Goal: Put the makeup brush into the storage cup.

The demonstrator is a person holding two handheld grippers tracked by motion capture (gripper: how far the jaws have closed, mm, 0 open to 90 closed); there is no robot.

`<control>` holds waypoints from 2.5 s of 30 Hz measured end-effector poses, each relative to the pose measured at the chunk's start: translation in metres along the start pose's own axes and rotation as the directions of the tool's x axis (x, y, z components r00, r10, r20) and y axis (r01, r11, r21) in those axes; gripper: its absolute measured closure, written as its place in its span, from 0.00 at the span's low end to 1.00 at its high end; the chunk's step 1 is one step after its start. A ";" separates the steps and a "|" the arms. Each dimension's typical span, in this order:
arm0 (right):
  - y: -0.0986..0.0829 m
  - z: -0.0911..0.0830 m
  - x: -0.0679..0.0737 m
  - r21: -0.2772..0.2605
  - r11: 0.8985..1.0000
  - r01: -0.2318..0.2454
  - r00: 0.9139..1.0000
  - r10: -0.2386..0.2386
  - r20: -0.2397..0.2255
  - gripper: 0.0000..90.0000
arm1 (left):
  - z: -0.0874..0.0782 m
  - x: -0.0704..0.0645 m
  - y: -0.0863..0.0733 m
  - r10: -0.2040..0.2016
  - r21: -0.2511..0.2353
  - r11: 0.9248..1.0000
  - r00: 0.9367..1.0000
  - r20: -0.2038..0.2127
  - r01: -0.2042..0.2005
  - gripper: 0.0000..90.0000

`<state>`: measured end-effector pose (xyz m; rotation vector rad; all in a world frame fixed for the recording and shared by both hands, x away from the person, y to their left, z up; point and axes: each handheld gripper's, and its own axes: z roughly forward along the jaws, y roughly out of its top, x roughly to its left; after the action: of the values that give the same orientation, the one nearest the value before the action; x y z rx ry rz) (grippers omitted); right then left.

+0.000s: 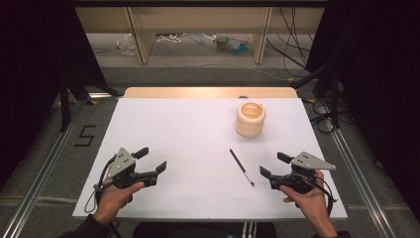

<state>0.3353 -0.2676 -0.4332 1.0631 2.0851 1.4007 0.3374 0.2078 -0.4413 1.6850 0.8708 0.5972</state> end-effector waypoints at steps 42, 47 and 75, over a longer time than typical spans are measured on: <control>0.046 0.080 0.004 0.450 0.869 0.208 0.978 -0.181 -0.103 0.23 | 0.002 0.000 -0.001 0.000 0.005 1.000 1.000 0.001 0.000 0.20; 0.049 0.089 0.005 0.473 0.849 0.234 0.972 -0.203 -0.117 0.23 | 0.002 0.000 -0.001 -0.002 0.006 1.000 1.000 0.002 0.002 0.20; 0.053 0.126 0.006 0.623 0.743 0.245 0.969 -0.204 -0.138 0.29 | 0.002 0.000 -0.001 -0.002 0.008 1.000 1.000 0.003 0.002 0.20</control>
<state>0.4378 -0.1771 -0.4358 0.9458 2.7184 0.6008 0.3388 0.2065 -0.4430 1.6912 0.8734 0.5899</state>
